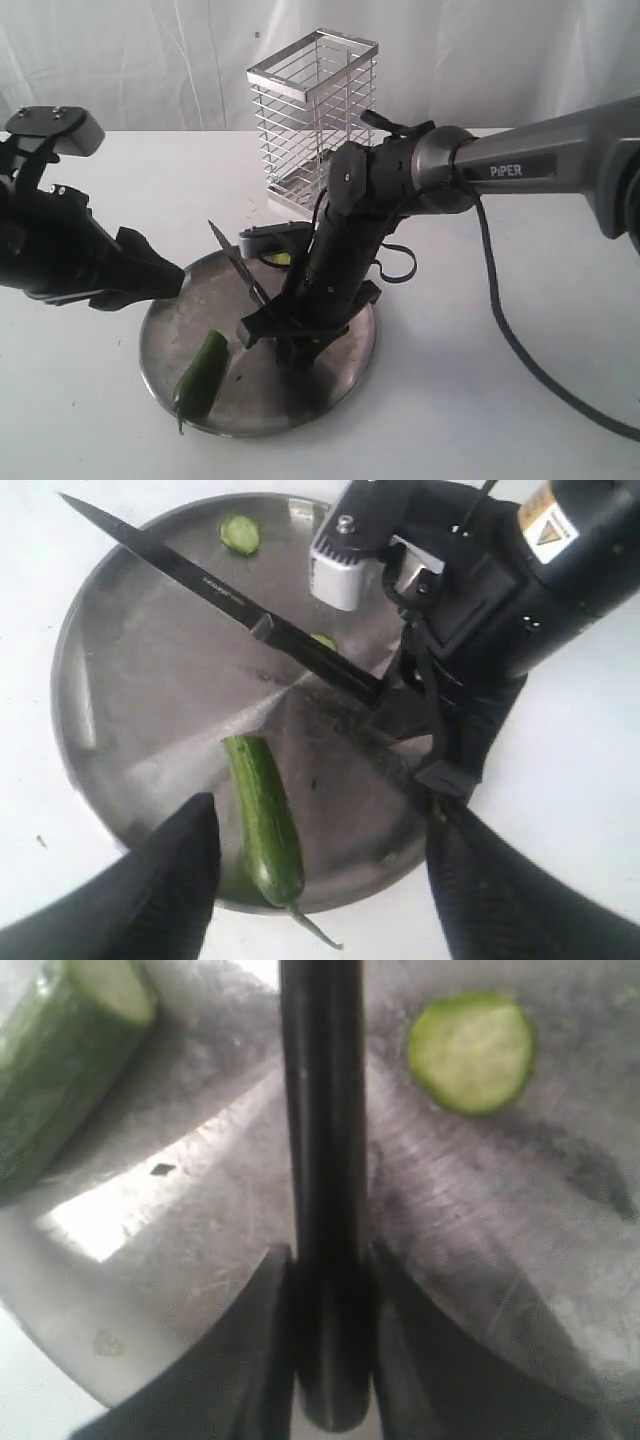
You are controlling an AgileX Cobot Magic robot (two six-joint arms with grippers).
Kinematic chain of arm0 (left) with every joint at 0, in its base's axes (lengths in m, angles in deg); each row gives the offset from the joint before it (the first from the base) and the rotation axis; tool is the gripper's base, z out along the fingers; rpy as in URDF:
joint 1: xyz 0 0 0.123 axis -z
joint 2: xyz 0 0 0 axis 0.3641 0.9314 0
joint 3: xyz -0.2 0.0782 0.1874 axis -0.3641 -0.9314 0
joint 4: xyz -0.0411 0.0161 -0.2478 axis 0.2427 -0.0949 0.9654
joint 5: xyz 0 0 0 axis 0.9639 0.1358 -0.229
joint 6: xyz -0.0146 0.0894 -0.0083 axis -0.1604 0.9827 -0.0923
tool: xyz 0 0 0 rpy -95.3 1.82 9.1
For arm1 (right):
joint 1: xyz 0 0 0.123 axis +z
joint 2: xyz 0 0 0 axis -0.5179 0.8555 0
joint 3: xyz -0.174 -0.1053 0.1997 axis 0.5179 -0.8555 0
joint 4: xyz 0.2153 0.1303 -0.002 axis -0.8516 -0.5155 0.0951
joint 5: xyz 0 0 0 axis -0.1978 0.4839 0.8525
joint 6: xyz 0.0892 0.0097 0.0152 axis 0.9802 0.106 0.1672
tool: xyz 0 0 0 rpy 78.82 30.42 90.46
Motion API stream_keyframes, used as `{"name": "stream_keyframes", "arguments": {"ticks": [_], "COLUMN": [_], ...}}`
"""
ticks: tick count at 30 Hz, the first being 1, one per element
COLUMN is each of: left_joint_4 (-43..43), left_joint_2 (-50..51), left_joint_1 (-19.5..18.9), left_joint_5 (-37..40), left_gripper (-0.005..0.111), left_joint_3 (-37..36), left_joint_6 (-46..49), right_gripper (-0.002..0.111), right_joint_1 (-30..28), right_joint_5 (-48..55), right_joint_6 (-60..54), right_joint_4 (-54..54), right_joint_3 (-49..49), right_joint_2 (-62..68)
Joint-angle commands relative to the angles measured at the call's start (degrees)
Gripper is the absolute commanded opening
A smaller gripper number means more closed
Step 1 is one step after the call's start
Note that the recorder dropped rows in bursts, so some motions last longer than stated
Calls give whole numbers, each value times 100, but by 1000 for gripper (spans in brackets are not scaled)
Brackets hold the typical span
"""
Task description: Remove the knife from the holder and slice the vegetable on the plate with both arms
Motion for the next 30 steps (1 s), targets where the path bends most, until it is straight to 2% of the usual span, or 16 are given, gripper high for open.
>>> {"name": "stream_keyframes", "arguments": {"ticks": [1, 5, 10, 15, 18, 22, 23, 26, 27, 30], "left_joint_4": [129, 129, 129, 129, 129, 129, 129, 129, 129, 129], "left_joint_2": [-388, -756, -1245, -1811, -2196, -2849, -3018, -3550, -3729, -3824], "left_joint_1": [33, 33, 33, 33, 33, 33, 33, 33, 33, 33], "left_joint_5": [122, 41, 150, 533, 698, 808, 809, 783, 932, 1141], "left_gripper": [63, 63, 63, 61, 51, 27, 21, 3, 0, 0], "left_joint_3": [-182, -340, -362, -362, -470, -877, -1013, -1430, -1496, -1505], "left_joint_6": [-96, -205, -276, -340, -465, -745, -819, -983, -972, -945], "right_gripper": [32, 41, 41, 40, 27, 3, 0, 0, 0, 0], "right_joint_1": [-39, -39, -39, -25, 163, 623, 763, 1242, 1437, 1504], "right_joint_5": [-244, -376, -604, -1149, -1745, -3143, -3400, -4132, -4244, -4166], "right_joint_6": [-87, -87, -126, -809, -1100, -1100, -1100, -1100, -1100, -1100], "right_joint_4": [-43, -43, -166, -1225, -1665, -2153, -2264, -2577, -2577, -2577], "right_joint_3": [37, 13, -310, -1173, -1940, -3274, -3544, -4583, -4932, -5230], "right_joint_2": [-33, -334, -1028, -2105, -2937, -4266, -4605, -5791, -6396, -7438]}}
